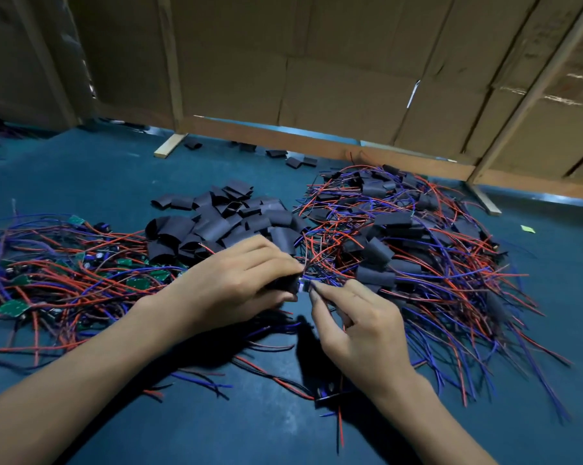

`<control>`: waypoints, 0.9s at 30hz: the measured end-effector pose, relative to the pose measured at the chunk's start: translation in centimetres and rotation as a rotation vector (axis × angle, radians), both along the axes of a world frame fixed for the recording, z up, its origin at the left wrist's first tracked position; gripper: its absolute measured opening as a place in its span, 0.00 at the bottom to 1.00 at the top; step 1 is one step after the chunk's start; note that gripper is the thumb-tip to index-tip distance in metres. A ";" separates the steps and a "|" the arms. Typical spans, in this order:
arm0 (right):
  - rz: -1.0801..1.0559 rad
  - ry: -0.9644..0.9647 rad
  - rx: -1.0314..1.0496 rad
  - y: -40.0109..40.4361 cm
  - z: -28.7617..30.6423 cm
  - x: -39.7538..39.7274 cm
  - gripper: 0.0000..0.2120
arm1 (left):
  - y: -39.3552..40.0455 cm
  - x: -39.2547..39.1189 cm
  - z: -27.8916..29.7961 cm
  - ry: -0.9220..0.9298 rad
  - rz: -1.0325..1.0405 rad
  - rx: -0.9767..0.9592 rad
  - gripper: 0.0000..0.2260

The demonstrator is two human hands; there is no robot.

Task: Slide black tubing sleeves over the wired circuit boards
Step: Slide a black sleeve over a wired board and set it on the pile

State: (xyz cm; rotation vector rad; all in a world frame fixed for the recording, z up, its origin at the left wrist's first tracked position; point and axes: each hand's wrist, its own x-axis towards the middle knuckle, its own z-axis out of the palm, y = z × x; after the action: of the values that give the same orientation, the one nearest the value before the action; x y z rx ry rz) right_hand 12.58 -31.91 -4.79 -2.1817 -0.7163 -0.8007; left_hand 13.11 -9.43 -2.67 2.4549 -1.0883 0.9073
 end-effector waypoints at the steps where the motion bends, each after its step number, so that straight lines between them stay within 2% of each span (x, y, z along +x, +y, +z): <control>1: 0.022 0.022 0.050 -0.1 0.2 0.0 0.07 | 0.0 0.2 0.0 -0.005 0.001 -0.013 0.15; 6: 0.098 0.151 0.161 -0.4 0.8 0.1 0.04 | 0.1 0.3 -0.4 -0.003 -0.007 -0.052 0.16; 10: 0.152 0.344 0.335 -0.3 0.3 0.4 0.03 | -0.1 0.4 -0.3 0.025 -0.036 -0.071 0.16; 13: 0.169 0.439 0.387 -0.3 0.2 0.6 0.03 | -0.2 0.4 -0.2 0.007 -0.030 -0.086 0.16; 18: 0.186 0.508 0.514 0.3 1.3 0.9 0.06 | 0.1 0.0 -0.2 -0.072 -0.021 -0.123 0.16; 22: 0.221 0.483 0.487 0.4 1.5 0.4 0.03 | 0.4 0.1 -0.1 -0.067 -0.021 -0.125 0.15; 27: 0.285 0.614 0.591 -0.1 2.1 0.7 0.06 | 0.2 -0.1 0.0 -0.065 -0.027 -0.126 0.16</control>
State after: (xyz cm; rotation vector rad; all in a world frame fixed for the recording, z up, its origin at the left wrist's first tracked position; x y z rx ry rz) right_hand 13.32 -32.03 -2.66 -1.5999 -0.3895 -0.1339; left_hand 13.04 -9.27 -2.71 2.3182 -1.0488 1.0211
